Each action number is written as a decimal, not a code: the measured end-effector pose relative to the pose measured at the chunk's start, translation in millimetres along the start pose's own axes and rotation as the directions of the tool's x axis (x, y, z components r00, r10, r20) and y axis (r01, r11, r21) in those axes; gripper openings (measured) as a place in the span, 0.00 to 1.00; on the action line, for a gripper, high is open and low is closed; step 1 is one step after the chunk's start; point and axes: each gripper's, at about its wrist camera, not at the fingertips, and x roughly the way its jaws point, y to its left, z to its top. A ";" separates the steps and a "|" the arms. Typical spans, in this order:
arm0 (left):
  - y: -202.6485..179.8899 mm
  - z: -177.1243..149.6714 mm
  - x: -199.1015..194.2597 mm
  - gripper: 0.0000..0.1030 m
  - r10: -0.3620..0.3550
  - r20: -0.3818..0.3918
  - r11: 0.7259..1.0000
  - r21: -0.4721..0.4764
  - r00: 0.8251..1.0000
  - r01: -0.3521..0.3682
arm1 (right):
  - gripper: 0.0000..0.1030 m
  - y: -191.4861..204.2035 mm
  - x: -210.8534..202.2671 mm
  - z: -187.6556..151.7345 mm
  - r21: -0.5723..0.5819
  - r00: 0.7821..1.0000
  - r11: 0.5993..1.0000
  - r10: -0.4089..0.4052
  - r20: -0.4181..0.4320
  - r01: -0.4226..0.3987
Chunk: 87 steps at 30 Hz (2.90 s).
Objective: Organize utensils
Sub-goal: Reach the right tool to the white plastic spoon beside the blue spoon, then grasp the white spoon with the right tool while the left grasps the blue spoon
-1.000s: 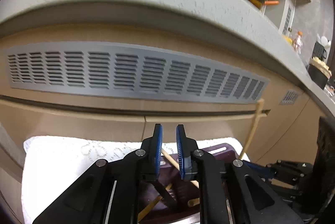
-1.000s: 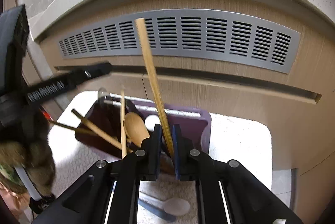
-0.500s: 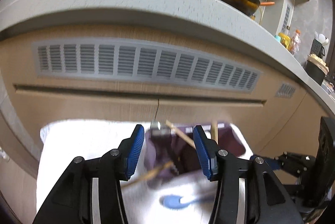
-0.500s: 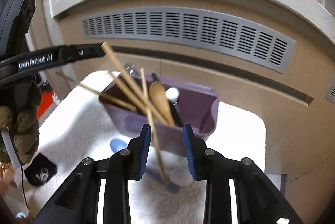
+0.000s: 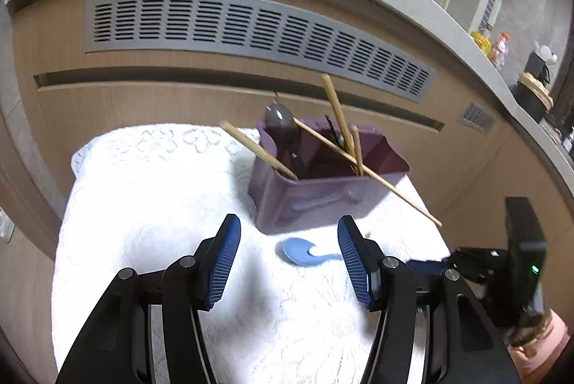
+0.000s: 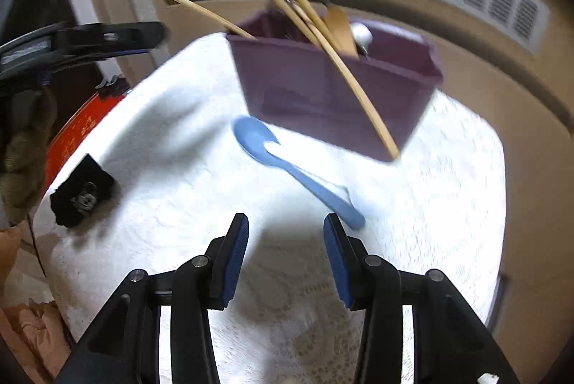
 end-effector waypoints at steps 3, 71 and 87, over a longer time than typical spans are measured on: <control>-13.8 -9.3 13.1 0.64 -0.021 -0.059 0.999 0.048 0.998 0.023 | 0.52 -15.3 6.5 -7.0 0.025 0.998 0.998 -0.051 0.037 0.050; -66.2 -55.5 122.1 0.13 0.231 -0.141 0.973 0.030 0.963 -0.229 | 0.33 1.8 -30.0 -104.4 0.204 0.992 0.974 -0.111 0.057 0.097; -44.5 -90.2 1.9 0.09 0.099 0.053 0.986 0.127 0.994 -0.105 | 0.13 9.9 26.1 -51.3 0.102 0.991 0.987 -0.122 -0.048 0.127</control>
